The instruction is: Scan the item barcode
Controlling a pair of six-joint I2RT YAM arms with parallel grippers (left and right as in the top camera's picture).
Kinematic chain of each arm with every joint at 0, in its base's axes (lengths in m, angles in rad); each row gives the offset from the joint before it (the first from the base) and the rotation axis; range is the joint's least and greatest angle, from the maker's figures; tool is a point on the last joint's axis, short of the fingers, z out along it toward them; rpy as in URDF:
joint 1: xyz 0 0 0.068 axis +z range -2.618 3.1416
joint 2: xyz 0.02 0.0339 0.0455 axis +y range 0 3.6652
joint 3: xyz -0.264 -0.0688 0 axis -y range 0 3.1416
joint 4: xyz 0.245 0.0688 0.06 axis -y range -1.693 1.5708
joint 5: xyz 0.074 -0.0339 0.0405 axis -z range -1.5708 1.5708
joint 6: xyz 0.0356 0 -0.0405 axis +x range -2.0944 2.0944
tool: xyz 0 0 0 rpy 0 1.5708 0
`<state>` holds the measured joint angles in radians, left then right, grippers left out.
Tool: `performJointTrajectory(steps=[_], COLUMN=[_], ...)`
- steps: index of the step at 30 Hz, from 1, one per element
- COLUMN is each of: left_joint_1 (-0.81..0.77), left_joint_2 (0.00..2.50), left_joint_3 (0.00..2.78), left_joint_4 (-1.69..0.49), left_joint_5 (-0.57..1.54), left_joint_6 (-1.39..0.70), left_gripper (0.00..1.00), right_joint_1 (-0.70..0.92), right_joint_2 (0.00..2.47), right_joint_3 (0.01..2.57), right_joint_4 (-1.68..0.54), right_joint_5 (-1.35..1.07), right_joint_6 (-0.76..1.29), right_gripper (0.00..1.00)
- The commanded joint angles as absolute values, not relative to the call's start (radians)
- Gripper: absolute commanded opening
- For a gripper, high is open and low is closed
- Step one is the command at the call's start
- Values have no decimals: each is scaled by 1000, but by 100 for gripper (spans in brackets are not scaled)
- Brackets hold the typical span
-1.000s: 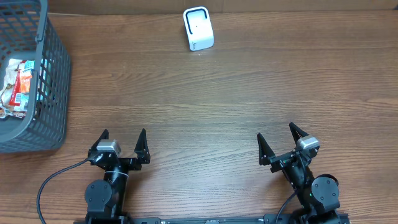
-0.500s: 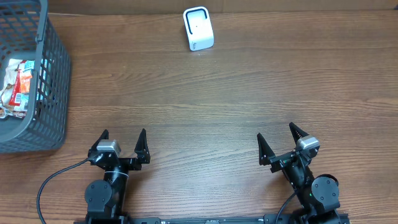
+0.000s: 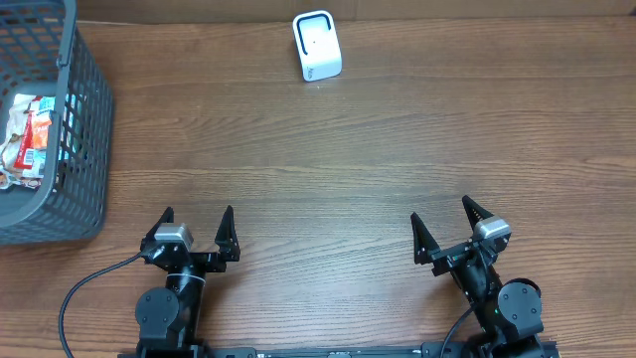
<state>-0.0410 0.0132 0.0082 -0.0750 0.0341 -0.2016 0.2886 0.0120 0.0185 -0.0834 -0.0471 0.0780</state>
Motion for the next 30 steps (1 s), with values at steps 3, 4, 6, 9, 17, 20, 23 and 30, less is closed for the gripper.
performJointTrajectory(steps=[3, 4, 6, 9, 17, 20, 23, 30], left_joint_1=[-39, -39, -39, -39, -39, -39, -39, -39], left_joint_2=[4, 4, 4, 4, 4, 4, 4, 4], left_joint_3=[5, 5, 5, 5, 5, 5, 5, 59], left_joint_4=[-75, -75, -75, -75, -75, -70, -73, -115], left_joint_5=[42, 42, 42, 42, 42, 17, 13, 69], left_joint_6=[-179, -179, -179, -179, -179, -179, -179, -179], left_gripper=[100, 100, 100, 100, 100, 100, 100, 100], right_joint_1=[284, 284, 284, 284, 284, 284, 284, 284], right_joint_2=[3, 3, 3, 3, 3, 3, 3, 3], right_joint_3=[8, 8, 8, 8, 8, 8, 8, 8], right_joint_4=[-81, -81, -81, -81, -81, -81, -81, -81], right_joint_5=[-43, -43, -43, -43, -43, -43, -43, -43], right_joint_6=[82, 82, 82, 82, 82, 82, 82, 82], right_gripper=[100, 100, 100, 100, 100, 100, 100, 100])
